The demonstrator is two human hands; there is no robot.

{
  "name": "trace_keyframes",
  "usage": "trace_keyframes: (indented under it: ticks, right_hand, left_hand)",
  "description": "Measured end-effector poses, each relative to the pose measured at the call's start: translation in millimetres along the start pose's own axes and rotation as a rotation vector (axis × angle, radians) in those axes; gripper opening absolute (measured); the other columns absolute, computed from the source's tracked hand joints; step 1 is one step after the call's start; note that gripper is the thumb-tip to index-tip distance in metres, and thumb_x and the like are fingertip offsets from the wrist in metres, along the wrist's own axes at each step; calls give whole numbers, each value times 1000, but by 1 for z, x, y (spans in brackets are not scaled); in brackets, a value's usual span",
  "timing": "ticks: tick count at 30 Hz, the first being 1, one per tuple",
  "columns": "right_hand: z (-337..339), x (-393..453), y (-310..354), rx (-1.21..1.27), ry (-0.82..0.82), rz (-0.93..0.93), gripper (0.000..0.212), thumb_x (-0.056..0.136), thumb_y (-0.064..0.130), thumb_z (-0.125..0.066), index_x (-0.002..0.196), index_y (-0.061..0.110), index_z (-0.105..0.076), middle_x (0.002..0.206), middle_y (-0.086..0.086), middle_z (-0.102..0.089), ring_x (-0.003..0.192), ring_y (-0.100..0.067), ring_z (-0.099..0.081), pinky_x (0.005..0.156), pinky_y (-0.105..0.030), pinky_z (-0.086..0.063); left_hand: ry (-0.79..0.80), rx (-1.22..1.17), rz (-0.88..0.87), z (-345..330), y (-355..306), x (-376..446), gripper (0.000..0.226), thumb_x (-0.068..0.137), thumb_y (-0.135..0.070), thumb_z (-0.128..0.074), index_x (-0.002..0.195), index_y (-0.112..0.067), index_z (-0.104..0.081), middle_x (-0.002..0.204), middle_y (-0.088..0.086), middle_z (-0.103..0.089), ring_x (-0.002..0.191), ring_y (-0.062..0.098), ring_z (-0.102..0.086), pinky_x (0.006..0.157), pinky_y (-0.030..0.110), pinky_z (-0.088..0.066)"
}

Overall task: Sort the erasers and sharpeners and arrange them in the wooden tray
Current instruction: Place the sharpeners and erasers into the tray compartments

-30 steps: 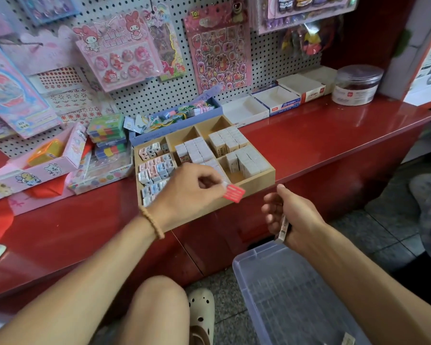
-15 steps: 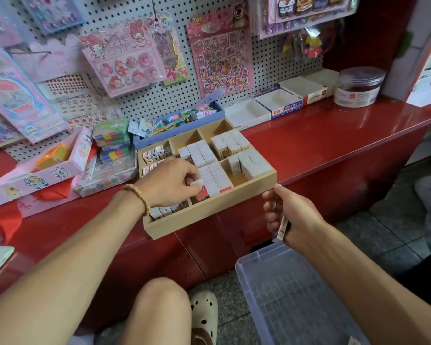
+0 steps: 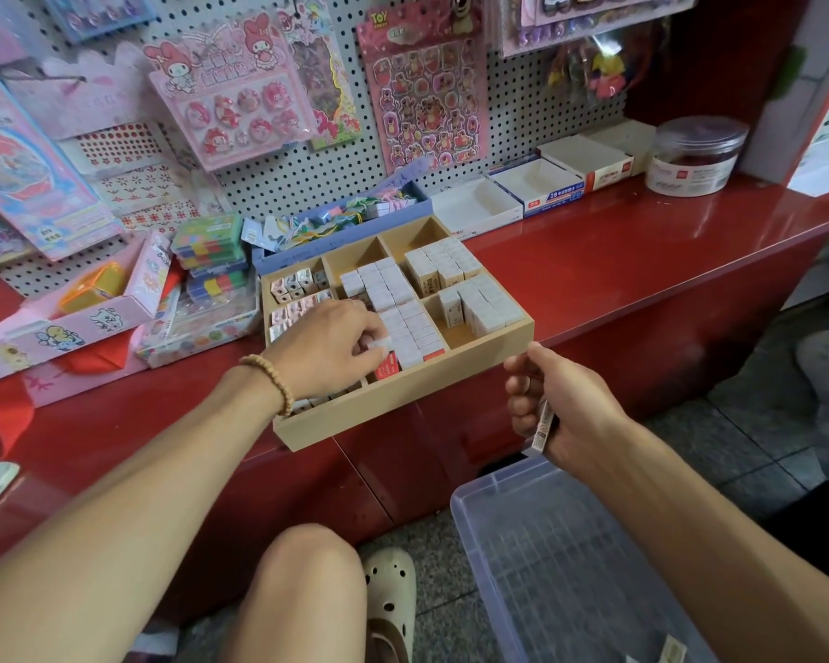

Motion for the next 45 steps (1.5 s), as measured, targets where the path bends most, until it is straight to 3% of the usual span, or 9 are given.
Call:
trace_keyframes:
  ticks: [12, 15, 18, 24, 30, 34, 37, 42, 45]
  right_hand:
    - [-8, 2, -7, 53, 2, -22, 38, 107, 31, -42, 81, 9, -59, 55, -1, -49, 38, -9, -41, 35, -20, -32]
    - [-9, 4, -6, 155, -2, -38, 39, 107, 30, -41, 80, 8, -59, 54, -2, -50, 37, -10, -41, 34, -20, -32]
    - [-10, 5, -4, 267, -19, -47, 40, 107, 29, -41, 79, 6, -59, 57, -4, -51, 39, -11, -43, 36, -20, -34]
    - [-24, 5, -1, 491, -53, -22, 45, 108, 34, -39, 78, 6, -56, 58, -6, -52, 40, -13, -47, 38, -19, -38]
    - [-31, 1, 2, 429, -8, 47, 44, 106, 37, -43, 76, 8, -57, 62, -6, -59, 50, -15, -60, 51, -27, -52]
    - [-30, -1, 7, -48, 143, 282, 35, 103, 30, -50, 75, 15, -66, 76, -9, -64, 66, -19, -61, 62, -33, -48]
    - [-35, -6, 10, -387, 246, 477, 17, 94, 21, -67, 80, 16, -75, 78, -8, -68, 72, -15, -63, 72, -37, -49]
    - [-53, -4, 18, -629, 232, 648, 12, 93, 20, -69, 87, 10, -70, 75, -9, -71, 61, -12, -64, 60, -23, -52]
    - [-60, 5, 21, -791, 201, 702, 13, 94, 24, -67, 84, 16, -70, 79, -12, -71, 65, -22, -66, 64, -35, -55]
  left_hand:
    - [-249, -95, 68, -41, 3, -23, 21, 93, -32, -63, 103, -19, -77, 95, -4, -61, 94, 16, -54, 80, 39, -50]
    - [-288, 222, -77, -45, -1, -27, 44, 95, -44, -43, 91, -15, -75, 84, -1, -57, 84, 21, -49, 72, 37, -45]
    - [-269, 391, -93, -49, -5, -33, 52, 95, -49, -33, 104, -13, -70, 92, 1, -58, 88, 22, -49, 73, 35, -34]
    - [-218, -136, -174, -40, -60, -51, 52, 92, -57, -44, 126, -22, -61, 101, -5, -62, 86, 12, -59, 71, 29, -52]
    - [-471, -302, -294, -37, -99, -45, 21, 83, -10, -71, 104, -14, -74, 97, -2, -71, 84, 11, -67, 72, 29, -58]
    - [-520, -578, -14, -15, -72, -34, 12, 86, -15, -72, 97, -18, -75, 88, -9, -71, 69, 1, -61, 63, 17, -51]
    - [-461, -792, 146, 1, -49, -23, 15, 83, -9, -74, 92, -20, -72, 81, -10, -70, 69, 3, -63, 63, 25, -55]
    - [-241, -854, 108, 22, -25, -12, 22, 80, 1, -76, 95, -14, -72, 87, 9, -72, 67, 9, -61, 62, 27, -57]
    - [-187, -639, 38, 36, -3, 0, 21, 79, -8, -79, 92, -23, -72, 87, 0, -71, 77, 15, -65, 74, 26, -56]
Point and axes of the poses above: each hand's wrist, its own x-axis towards the middle knuckle, its own z-axis out of the back of the hand, y = z × x, the point moved 2 cm from there along x, towards the middle knuckle
